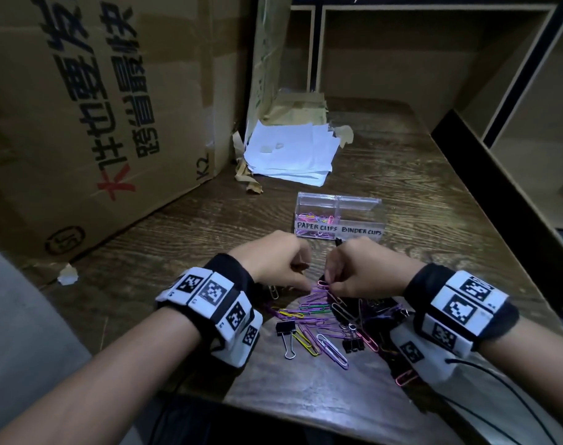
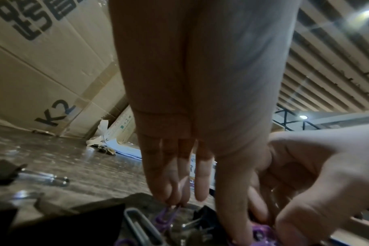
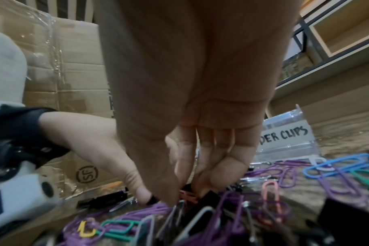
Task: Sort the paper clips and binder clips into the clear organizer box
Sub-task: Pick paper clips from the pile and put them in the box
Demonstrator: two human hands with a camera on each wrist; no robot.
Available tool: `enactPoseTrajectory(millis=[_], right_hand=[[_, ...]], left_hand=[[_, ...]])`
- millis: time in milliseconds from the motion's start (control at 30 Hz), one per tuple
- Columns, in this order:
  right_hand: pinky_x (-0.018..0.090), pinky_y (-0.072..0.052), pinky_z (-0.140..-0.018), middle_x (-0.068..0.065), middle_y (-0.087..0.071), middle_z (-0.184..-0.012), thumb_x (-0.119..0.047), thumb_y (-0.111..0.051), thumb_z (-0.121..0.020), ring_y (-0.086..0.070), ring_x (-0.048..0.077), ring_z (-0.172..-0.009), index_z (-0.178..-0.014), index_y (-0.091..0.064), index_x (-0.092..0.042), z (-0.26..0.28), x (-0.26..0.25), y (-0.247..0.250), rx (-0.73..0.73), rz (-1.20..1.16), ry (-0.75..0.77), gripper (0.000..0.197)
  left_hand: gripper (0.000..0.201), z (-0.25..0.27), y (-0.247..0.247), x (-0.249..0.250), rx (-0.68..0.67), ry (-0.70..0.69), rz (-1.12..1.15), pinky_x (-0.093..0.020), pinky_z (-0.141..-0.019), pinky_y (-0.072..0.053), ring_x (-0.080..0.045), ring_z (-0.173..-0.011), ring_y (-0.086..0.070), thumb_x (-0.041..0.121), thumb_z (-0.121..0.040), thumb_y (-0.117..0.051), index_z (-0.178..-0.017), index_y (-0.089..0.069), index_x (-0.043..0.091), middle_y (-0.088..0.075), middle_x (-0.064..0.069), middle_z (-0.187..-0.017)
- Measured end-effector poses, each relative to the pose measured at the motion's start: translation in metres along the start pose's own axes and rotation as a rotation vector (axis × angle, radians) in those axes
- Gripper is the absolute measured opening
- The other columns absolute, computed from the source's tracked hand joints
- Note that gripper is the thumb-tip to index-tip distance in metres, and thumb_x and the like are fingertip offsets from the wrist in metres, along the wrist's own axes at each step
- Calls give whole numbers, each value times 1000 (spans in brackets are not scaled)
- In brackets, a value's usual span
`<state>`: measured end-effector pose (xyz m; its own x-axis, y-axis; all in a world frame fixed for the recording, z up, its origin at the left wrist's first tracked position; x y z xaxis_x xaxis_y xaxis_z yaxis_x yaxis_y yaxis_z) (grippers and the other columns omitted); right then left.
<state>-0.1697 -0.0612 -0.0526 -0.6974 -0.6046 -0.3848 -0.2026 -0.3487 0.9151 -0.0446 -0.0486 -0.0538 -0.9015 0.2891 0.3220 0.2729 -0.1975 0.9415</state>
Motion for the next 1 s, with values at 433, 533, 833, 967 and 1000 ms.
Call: enactPoseTrajectory(millis=[433,533,833,967,1000], right_hand=[[23,-43,-63,-10,-63,-74,-55,-71,-76,-57,3,-68,-87,-65,-26,-2,4,6,56,2,-38,32],[30,-52,-68,-3,-69,-78,-60,-69,-74,-63,14,-75,-88,-68,-22,-6,3,3,33,109,-68,41],[26,-54,-72,-3,-71,-77,-23,-69,-76,-64,12,-74,-82,-74,-20,-23,-12,10,37,50,-42,8],[20,-39,-68,-5,-64,-77,-24,-67,-86,-59,12,-77,-88,-73,-21,-32,-13,28,208,-13,-30,8],[19,-38,-68,-5,-64,-79,-21,-65,-87,-59,12,-78,-92,-73,-20,-34,-13,31,239,-19,-32,10]], left_hand=[[31,-11,2,-9,-45,55,-46,-31,-76,-54,-14,-86,-61,41,-75,-80,-98,-68,24,-60,6,-91],[19,-13,1,-9,-23,45,-63,-34,-75,-54,-18,-86,-62,34,-79,-77,-92,-68,23,-60,5,-89],[13,-15,35,-21,225,50,106,-19,-68,-42,-6,-76,-56,18,-79,-72,-89,-65,21,-56,6,-91],[16,-9,43,-36,289,95,93,-25,-78,-48,-10,-85,-59,23,-82,-75,-89,-61,23,-53,5,-95],[15,-7,44,-39,283,108,68,-25,-77,-47,-11,-86,-58,24,-82,-75,-88,-62,23,-53,6,-94]])
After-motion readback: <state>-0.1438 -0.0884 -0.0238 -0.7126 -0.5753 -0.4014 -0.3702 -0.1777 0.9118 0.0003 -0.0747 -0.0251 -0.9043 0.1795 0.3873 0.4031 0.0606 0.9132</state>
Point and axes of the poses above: each hand's wrist, its own z-axis away from the middle knuckle, its own y-axis out of the back of the hand, x = y × z, the point moved 7 cm from there along -z, towards the middle knuckle
